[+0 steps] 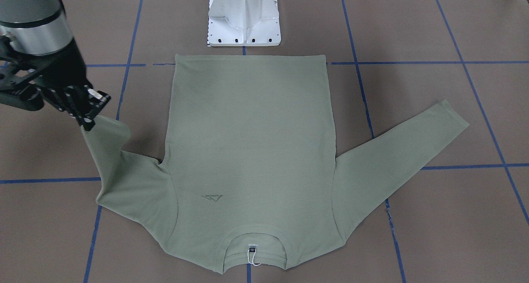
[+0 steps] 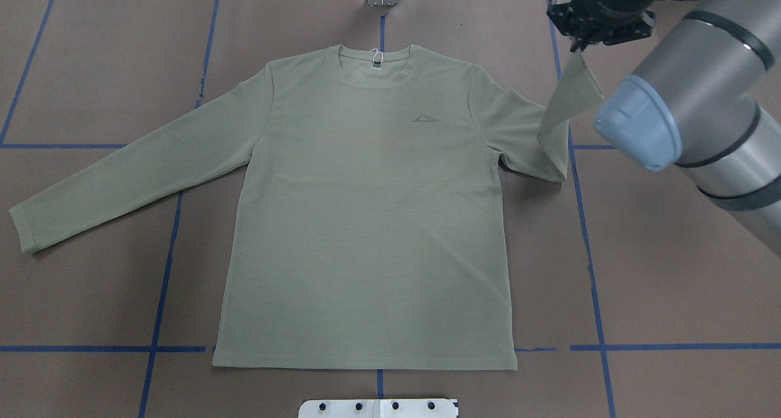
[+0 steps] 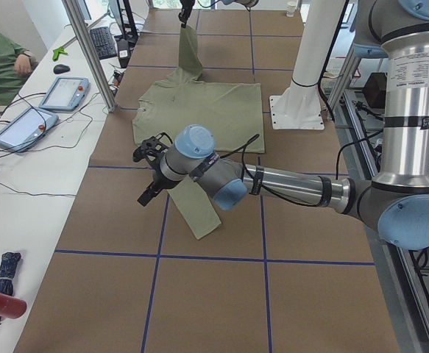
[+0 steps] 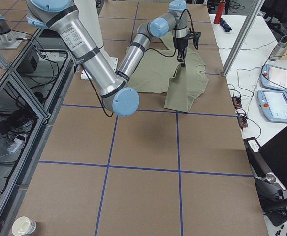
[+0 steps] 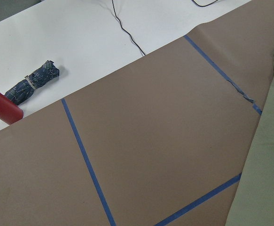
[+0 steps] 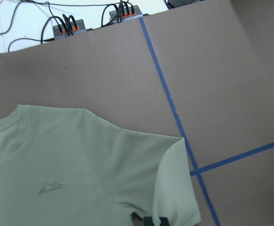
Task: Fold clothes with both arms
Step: 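Lift the sleeve with the right gripper and carry it across the shirt chest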
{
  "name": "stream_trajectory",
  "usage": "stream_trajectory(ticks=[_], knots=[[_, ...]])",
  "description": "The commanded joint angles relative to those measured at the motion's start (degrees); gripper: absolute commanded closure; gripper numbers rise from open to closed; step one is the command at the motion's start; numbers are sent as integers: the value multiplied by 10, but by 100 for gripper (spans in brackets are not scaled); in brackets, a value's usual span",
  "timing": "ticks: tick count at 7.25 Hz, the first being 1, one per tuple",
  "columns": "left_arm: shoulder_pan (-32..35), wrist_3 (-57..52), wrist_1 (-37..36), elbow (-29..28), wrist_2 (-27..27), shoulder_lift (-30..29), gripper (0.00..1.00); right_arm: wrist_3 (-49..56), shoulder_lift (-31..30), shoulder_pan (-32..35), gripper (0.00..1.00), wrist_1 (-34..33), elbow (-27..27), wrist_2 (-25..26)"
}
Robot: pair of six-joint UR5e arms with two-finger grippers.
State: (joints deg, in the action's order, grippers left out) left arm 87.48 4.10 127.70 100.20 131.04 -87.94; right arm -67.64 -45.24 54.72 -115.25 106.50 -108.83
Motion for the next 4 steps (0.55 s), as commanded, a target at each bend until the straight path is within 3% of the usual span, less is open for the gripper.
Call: stream_trajectory(ticks=[1, 2, 3, 4], knots=[[1, 0, 0, -1, 0, 1, 0, -108, 207, -58, 100, -4, -212, 70], [1, 0, 0, -3, 0, 1, 0, -168, 285, -86, 100, 0, -309, 104], [1, 0, -1, -4, 0, 1, 0, -192, 325, -120, 100, 25, -368, 149], [1, 0, -1, 0, 3, 8, 0, -238, 334, -153, 100, 107, -414, 210]])
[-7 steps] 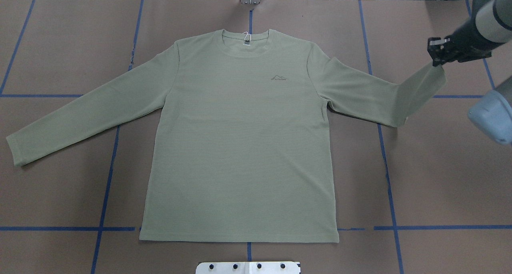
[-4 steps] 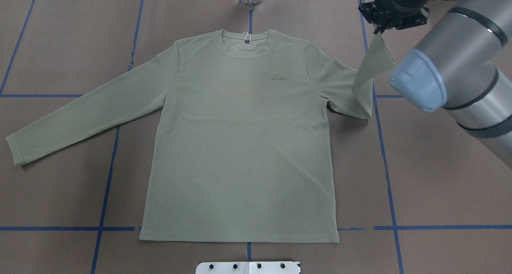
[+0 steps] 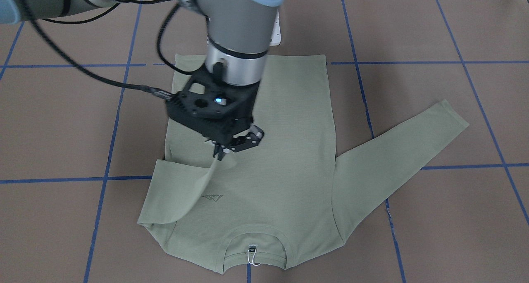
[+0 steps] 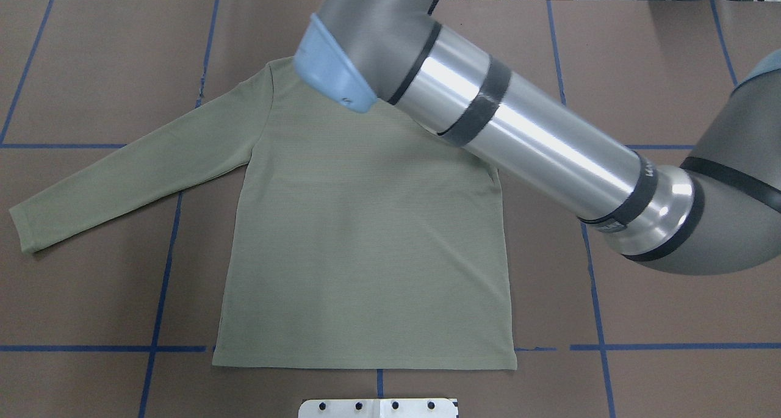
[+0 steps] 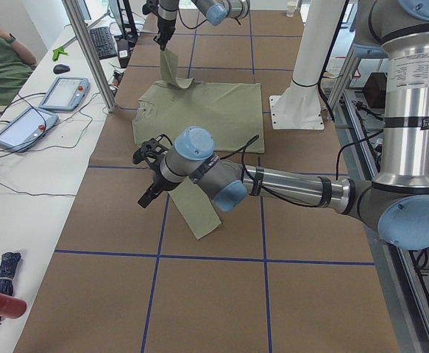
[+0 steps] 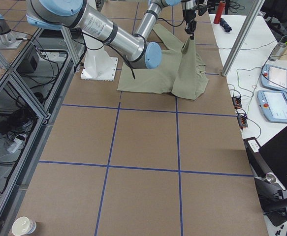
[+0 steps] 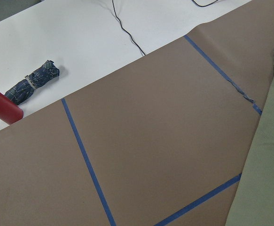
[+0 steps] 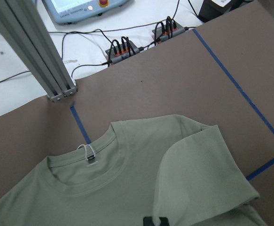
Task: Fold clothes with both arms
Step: 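Lift the sleeve with the right gripper and carry it across the shirt chest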
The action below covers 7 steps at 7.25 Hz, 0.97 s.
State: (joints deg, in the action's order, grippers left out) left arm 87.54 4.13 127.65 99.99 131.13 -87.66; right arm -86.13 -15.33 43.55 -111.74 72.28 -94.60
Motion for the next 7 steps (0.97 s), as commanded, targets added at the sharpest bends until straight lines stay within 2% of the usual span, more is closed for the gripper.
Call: stream_trajectory(ticks=[1, 3, 4, 6, 7], knots=[[0, 0, 0, 0, 8, 6, 0, -55, 36, -76, 100, 85, -86, 115], [0, 1, 0, -1, 8, 6, 0, -68, 36, -137, 100, 88, -97, 164], [0, 0, 0, -1, 9, 7, 0, -82, 44, -158, 100, 97, -120, 192], [0, 1, 1, 0, 9, 10, 0, -94, 50, -166, 100, 158, -162, 198], [-1, 1, 1, -1, 9, 10, 0, -105, 54, -165, 100, 162, -165, 198]])
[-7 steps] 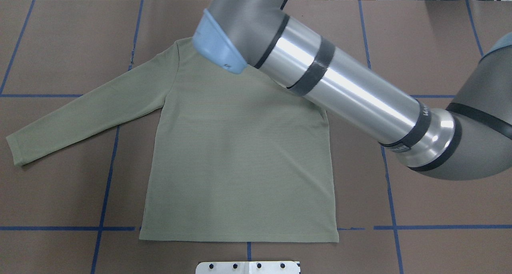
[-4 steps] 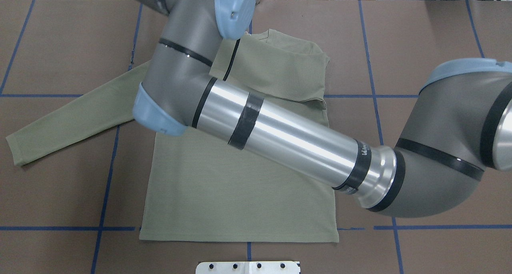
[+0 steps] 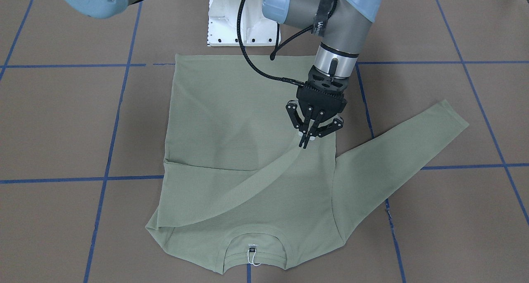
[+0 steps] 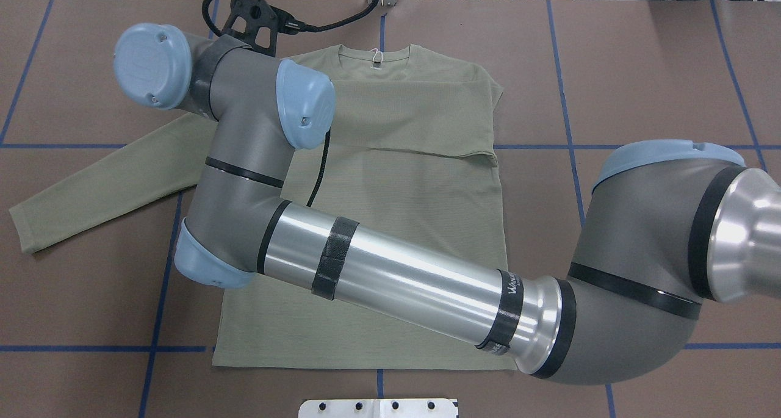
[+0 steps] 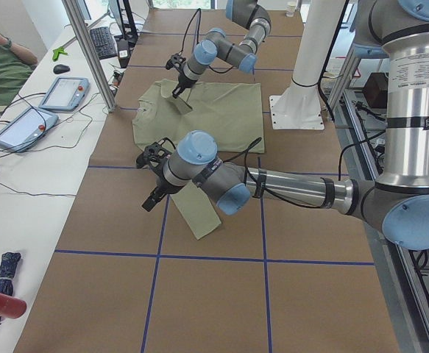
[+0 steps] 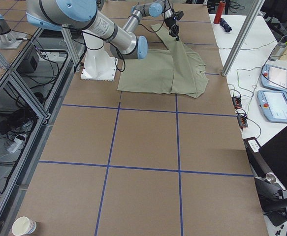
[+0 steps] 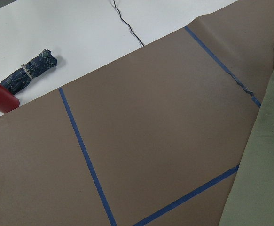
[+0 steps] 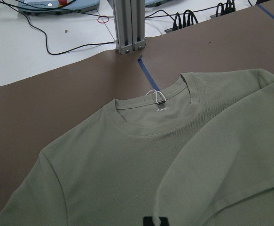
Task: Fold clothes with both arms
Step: 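Lift the sleeve with the right gripper and carry it across the shirt chest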
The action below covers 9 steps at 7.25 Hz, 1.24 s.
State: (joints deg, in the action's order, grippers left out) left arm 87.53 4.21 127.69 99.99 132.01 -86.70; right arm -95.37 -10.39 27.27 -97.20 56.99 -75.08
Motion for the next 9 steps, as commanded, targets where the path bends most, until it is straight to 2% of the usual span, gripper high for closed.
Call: stream_trajectory(ticks=[1, 2, 3, 4, 5, 7, 8, 9], knots=[[0, 0, 0, 0, 0, 0, 0, -15, 5, -1, 67, 17, -14, 2], [-1, 0, 0, -1, 0, 0, 0, 3, 5, 0, 1, 18, -20, 2], [0, 0, 0, -1, -1, 0, 0, 15, 10, 10, 0, 21, -21, -12], [-1, 1, 0, -1, -2, 0, 0, 23, 17, 31, 0, 20, -21, -55], [-2, 7, 0, -2, -4, -3, 0, 46, 23, 63, 0, 18, -21, -111], [-4, 49, 4, -21, -4, -29, 0, 160, 11, 149, 0, 11, -14, -242], [-5, 53, 69, -19, -7, -20, 0, 232, -5, 187, 0, -21, 13, -295], [-29, 82, 107, -31, -4, -24, 0, 309, -50, 224, 0, -53, 79, -346]])
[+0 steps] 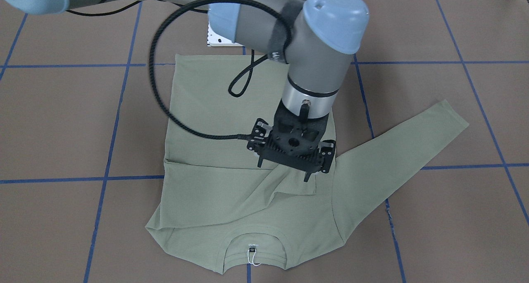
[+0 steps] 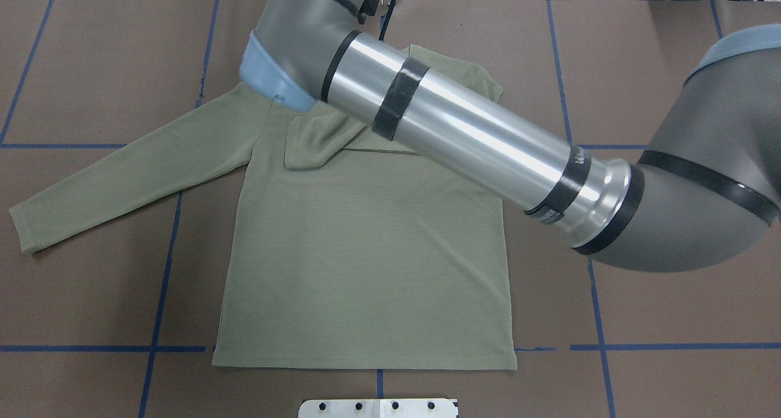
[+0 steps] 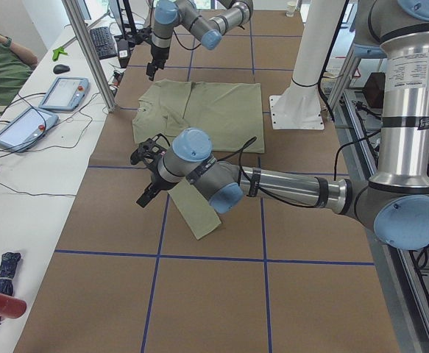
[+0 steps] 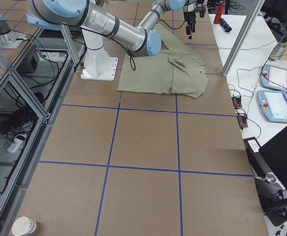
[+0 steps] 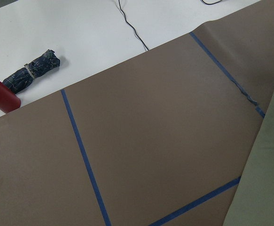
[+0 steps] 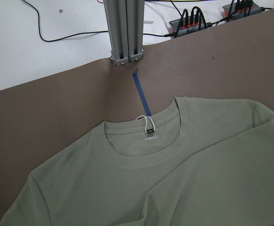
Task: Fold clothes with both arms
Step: 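Lift the sleeve with the right gripper and carry it across the shirt chest, then release the sleeve on the chest and raise the right gripper away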
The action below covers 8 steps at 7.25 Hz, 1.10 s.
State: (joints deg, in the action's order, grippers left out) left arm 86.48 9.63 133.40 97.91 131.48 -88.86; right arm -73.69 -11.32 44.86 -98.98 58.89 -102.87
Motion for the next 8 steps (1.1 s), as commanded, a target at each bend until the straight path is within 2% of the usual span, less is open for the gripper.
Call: stream_trajectory(ticks=[1, 2, 4, 5, 6, 8], knots=[[-51, 36, 61, -10, -3, -3, 0, 181, -113, 84, 0, -53, 142, -106], [-67, 36, 62, -11, -4, 3, 0, 284, -187, 125, 0, -55, 204, -138], [-159, 37, 62, -6, -93, 27, 0, 489, -332, 211, 0, -52, 286, -201], [-185, 38, 62, -6, -114, 30, 0, 553, -413, 249, 0, -49, 343, -232], [-216, 34, 64, -6, -118, 53, 0, 588, -470, 280, 0, -51, 390, -251], [-273, 33, 99, -12, -175, 100, 0, 589, -554, 296, 0, -47, 454, -262]])
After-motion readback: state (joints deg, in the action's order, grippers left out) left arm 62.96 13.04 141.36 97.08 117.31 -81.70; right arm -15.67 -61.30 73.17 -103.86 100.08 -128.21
